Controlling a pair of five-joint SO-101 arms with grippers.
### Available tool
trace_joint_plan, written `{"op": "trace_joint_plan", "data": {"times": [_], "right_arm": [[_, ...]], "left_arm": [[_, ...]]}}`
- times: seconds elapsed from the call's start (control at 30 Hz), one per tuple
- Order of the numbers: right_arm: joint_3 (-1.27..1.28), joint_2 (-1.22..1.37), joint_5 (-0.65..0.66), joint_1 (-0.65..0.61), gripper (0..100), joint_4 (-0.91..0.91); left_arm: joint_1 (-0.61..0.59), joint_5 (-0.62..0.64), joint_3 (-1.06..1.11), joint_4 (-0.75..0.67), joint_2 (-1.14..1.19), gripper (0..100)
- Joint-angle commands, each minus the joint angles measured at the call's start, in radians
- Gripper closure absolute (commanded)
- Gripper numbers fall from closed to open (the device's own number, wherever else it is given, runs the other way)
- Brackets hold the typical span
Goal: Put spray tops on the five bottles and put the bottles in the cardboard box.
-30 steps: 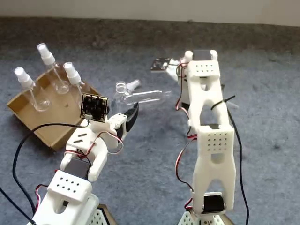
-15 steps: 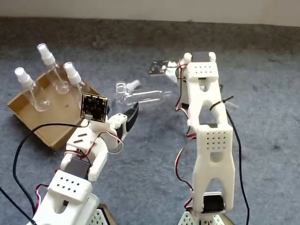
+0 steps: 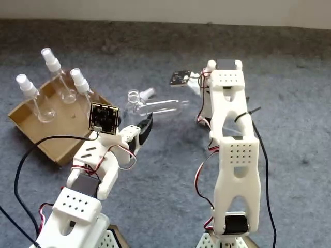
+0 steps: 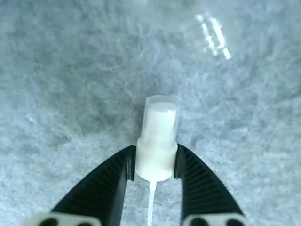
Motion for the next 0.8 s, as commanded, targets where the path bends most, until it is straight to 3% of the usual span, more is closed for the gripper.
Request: {"op": "trace_joint_plan", "data": {"times": [0.0,0.27,0.77], "right_arm": [[-0.007,-0.021,-0.052,0.013,93.8,0.015],[-0.004,-0.019,-0.212,0.001,93.8,0.019],[-0.002,-0.018,-0.371,-0.016,86.5,0.019]], "left_arm": [[-0.002,0.005,-0.01,-0.021,-0.012,89],[-0.002,0.005,-0.01,-0.021,-0.012,89],[-0.002,0.005,-0.01,-0.021,-0.012,89]]}}
